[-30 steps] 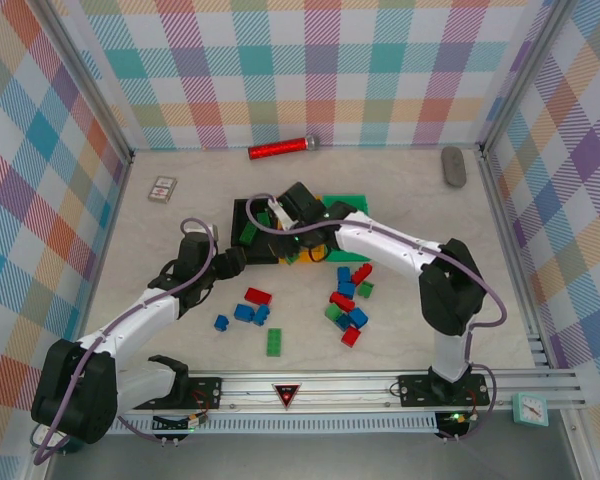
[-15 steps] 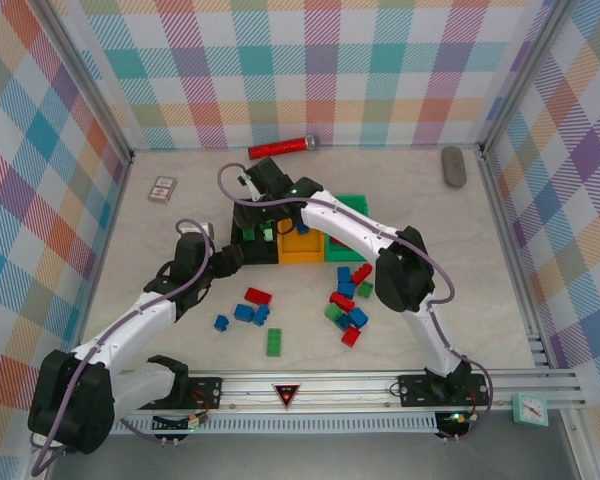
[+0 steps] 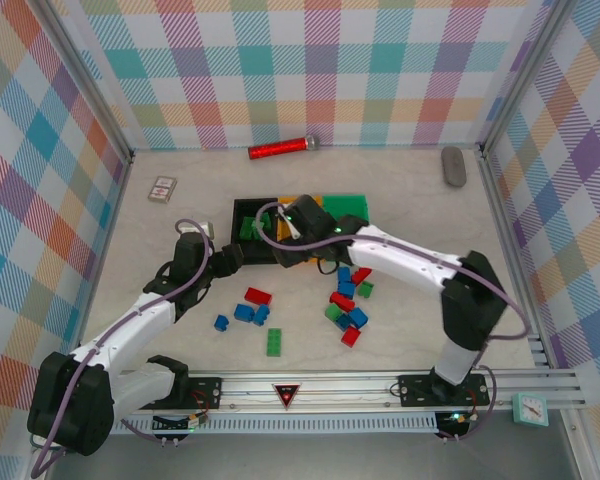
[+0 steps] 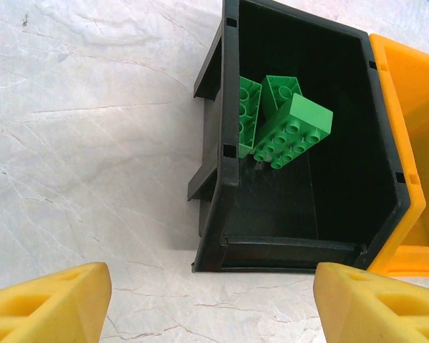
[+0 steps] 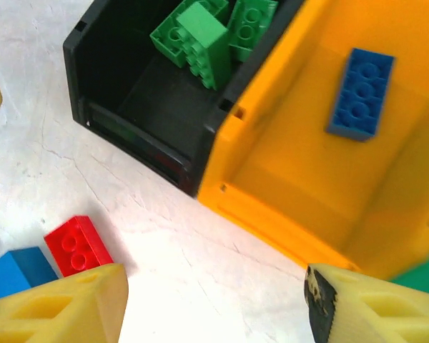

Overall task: Sort the legos into containers by color
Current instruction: Pick up the lego from the middle-left of the table.

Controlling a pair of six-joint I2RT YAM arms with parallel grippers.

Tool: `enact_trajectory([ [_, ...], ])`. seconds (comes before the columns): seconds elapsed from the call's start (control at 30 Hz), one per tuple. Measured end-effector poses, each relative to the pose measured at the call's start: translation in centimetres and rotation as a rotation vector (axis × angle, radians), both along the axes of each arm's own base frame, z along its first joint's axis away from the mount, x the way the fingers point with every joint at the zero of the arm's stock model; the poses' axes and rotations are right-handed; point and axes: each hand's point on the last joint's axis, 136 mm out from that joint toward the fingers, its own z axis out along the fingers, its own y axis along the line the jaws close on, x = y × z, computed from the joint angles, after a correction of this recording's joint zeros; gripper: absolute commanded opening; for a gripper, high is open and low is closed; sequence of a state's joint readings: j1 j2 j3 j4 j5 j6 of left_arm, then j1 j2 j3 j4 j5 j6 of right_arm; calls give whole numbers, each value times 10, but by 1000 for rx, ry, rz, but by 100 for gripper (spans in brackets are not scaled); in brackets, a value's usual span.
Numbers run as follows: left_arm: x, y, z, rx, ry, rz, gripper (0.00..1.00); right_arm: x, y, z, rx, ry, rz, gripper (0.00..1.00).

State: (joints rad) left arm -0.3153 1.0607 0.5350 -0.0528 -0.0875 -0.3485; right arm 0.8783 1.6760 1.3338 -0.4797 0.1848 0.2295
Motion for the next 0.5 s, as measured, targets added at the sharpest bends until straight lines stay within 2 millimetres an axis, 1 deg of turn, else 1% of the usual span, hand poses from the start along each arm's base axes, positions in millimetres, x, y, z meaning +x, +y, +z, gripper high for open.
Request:
enact_trajectory([
  [0.1,0,0,0,0,0,-2,75,-9,-22,4,-2,-35,-27,67],
  [0.13,0,-1,0,-3,1,-6,75,-12,-31,3,-7,-42,-39,67],
  [0.2,-1,-3,0,-9,2,-17,75,-16,-47,-3,-16,-48,-62,67],
  [0.37,-3,-12,-2,-31,16,-64,74,-22,-89,-27,-35,-29,-134,67],
  [0.43,-5,-17,-6,-45,35,-92,73,-22,-103,-33,-41,-27,-159,67],
  [0.5,-10,-22,-9,-61,58,-116,72,-23,-111,-35,-38,-36,-173,67],
])
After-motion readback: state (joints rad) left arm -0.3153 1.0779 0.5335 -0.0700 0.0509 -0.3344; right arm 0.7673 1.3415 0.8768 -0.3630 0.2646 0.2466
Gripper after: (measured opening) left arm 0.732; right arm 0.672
